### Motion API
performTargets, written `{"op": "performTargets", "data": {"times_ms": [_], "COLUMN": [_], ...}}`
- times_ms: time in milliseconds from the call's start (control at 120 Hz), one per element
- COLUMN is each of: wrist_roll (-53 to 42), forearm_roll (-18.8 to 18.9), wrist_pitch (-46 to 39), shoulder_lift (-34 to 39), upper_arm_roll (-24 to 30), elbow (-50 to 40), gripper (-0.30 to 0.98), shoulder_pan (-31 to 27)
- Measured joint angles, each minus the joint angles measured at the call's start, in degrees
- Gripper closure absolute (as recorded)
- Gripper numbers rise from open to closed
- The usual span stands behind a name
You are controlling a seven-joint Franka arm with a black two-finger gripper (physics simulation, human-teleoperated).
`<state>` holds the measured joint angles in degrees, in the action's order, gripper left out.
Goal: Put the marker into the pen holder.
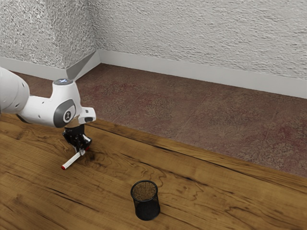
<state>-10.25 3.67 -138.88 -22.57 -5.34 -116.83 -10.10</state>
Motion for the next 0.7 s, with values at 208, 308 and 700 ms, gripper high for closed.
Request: {"op": "performTargets", "data": {"times_ms": [208,308,700], "wrist_roll": [1.1,1.8,4.2], "forearm_roll": [1.3,2.1,2.5], "wrist_pitch": [-0.2,-0.1,0.6], "shoulder_lift": [1.6,4.7,15.1], "upper_arm_roll": [-0.2,-0.2,0.4], "elbow": [-0.1,-0.2,1.1], "gripper": [0.75,0.77,0.79], "shoulder_pan": [-0.4,0.5,15.4]}}
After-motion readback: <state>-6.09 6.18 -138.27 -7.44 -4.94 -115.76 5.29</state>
